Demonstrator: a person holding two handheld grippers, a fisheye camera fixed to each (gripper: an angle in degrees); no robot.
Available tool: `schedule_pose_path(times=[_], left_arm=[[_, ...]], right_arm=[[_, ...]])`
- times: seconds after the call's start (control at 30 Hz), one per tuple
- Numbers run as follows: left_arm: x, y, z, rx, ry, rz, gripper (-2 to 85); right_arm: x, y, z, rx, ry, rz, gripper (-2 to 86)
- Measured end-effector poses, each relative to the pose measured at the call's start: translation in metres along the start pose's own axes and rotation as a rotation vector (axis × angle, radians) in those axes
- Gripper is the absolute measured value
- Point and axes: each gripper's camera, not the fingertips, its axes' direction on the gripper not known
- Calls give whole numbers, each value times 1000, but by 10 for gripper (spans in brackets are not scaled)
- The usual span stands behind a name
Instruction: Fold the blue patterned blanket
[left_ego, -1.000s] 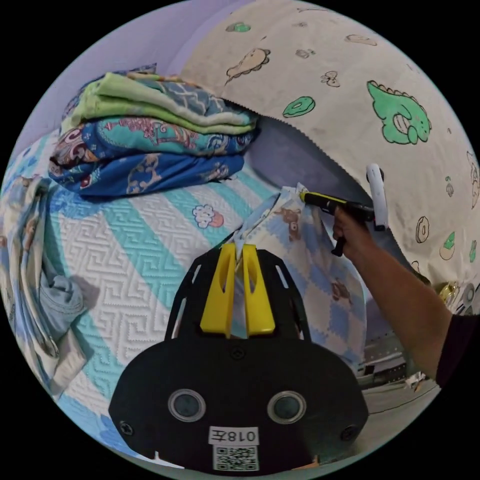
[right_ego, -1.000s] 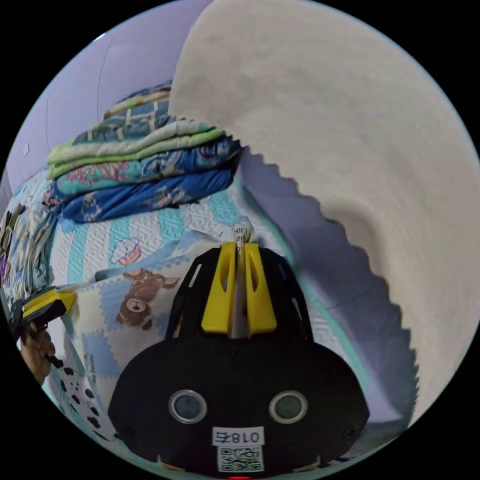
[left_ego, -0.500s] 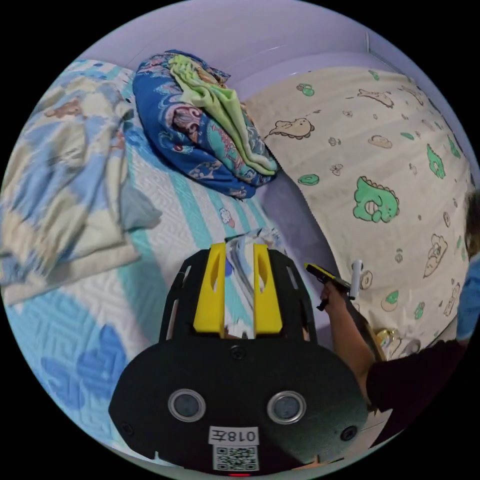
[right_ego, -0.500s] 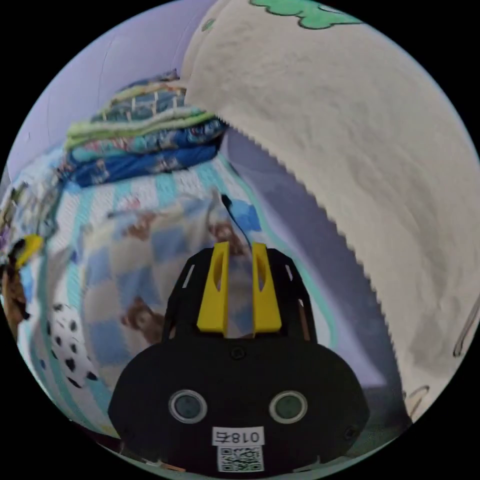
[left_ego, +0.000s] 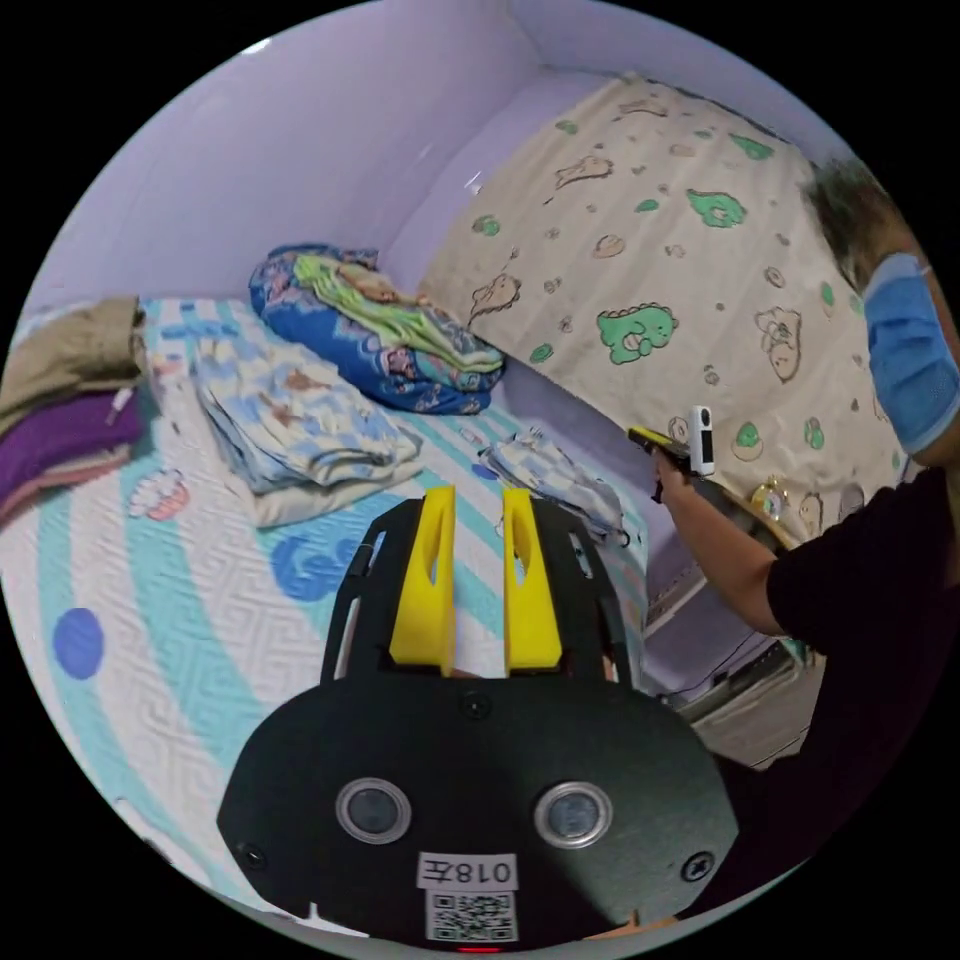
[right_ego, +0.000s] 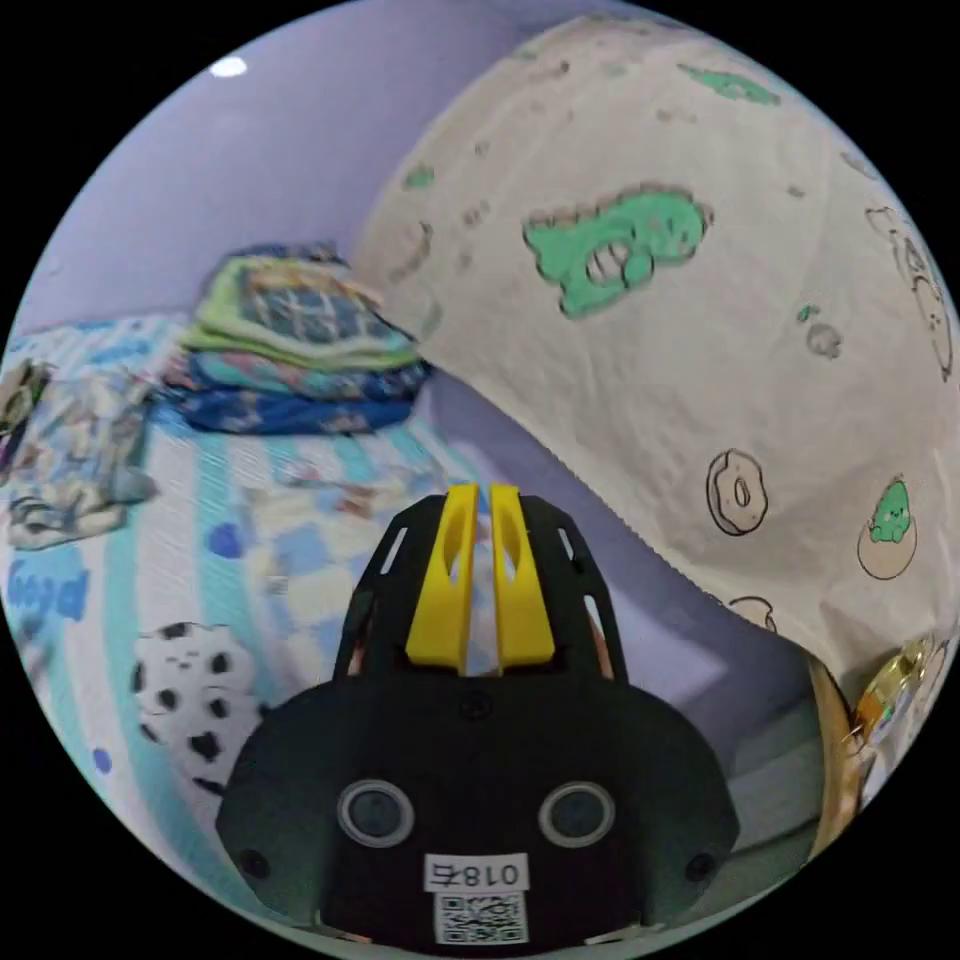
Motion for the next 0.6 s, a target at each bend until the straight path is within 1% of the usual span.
schedule_pose_path(times=[0.03, 0.1, 0.13, 0.2, 0.23, 0.27, 0.3, 0.33, 0.4, 0.43, 0.5, 0.57, 0.6], left_arm=[[8, 21, -23, 19, -27, 57, 71], [26, 57, -59, 39, -95, 143, 62], [41, 84, -83, 48, -146, 197, 58], [66, 126, -119, 48, -224, 257, 40], [85, 157, -145, 54, -268, 273, 25], [102, 186, -169, 58, -307, 260, 12], [111, 200, -181, 58, -323, 250, 5], [130, 227, -202, 59, -340, 254, -3], [157, 268, -227, 35, -354, 293, -7], [169, 295, -239, 32, -355, 299, -8], [179, 335, -254, 60, -322, 243, -9], [191, 381, -267, 127, -290, 185, -10], [195, 391, -269, 135, -292, 191, -9]], right_arm=[[-11, 9, -21, 44, -25, 0, 10], [-52, 58, -103, 185, -125, 38, 2], [-60, 72, -122, 213, -172, 55, 1], [-93, 133, -190, 237, -412, 145, -2], [-101, 150, -207, 241, -471, 160, -2], [-116, 181, -243, 249, -573, 183, -2], [-129, 209, -282, 254, -670, 194, -2], [-135, 221, -301, 263, -722, 185, -2], [-156, 266, -378, 334, -929, 136, -2], [-161, 275, -394, 345, -989, 134, -3], [-182, 306, -443, 327, -1275, 122, -3], [-197, 326, -479, 317, -1407, 82, -3], [-205, 340, -504, 332, -1433, 46, -3]])
